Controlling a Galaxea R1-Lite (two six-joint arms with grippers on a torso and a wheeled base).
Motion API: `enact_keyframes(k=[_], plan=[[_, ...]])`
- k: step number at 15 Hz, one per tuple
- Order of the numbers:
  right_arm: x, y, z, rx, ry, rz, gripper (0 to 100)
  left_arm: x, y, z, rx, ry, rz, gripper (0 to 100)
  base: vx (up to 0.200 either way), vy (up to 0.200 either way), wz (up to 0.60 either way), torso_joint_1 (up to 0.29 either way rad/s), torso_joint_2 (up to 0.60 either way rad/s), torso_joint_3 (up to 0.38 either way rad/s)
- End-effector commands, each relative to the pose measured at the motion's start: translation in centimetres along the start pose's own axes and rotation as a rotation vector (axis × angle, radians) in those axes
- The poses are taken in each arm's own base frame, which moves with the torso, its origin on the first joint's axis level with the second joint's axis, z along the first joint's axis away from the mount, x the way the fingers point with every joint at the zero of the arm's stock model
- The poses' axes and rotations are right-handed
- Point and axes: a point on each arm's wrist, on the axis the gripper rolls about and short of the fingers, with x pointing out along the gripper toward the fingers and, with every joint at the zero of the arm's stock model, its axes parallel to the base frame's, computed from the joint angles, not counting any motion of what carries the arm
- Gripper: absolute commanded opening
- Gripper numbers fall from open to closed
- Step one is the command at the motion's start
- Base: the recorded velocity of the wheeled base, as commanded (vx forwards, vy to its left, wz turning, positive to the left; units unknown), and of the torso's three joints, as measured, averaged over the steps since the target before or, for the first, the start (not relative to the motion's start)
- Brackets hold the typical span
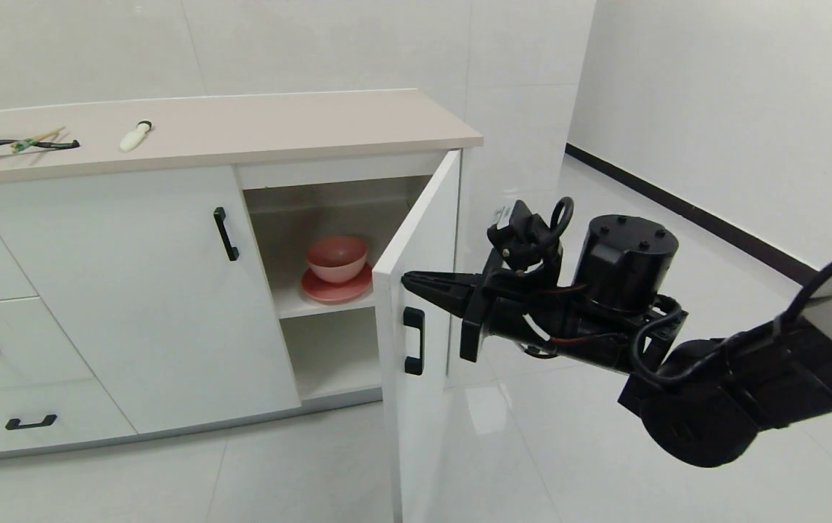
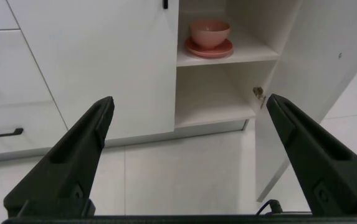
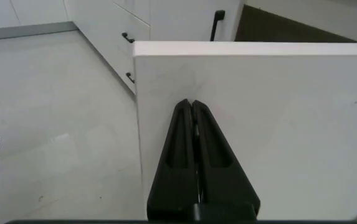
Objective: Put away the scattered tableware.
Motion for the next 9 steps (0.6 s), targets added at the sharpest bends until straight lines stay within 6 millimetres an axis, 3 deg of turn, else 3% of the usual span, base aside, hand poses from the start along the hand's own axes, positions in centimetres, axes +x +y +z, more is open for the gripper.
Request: enact_keyframes(k=[1,9], plan=[[1.2,-0.4,-1.5,0.000,0.001,-0.011,0,0.0,0.0,0.0,-0.001,-0.001,0.000,100,0.000,0.000,0.00,0.000,0.00,0.000],[5.4,-3.0,-3.4,-0.035,-0.075,-0.032,0,0.0,0.0,0.0,-0.007,-0.002,0.003,100,0.000,0.000,0.00,0.000,0.00,0.000]])
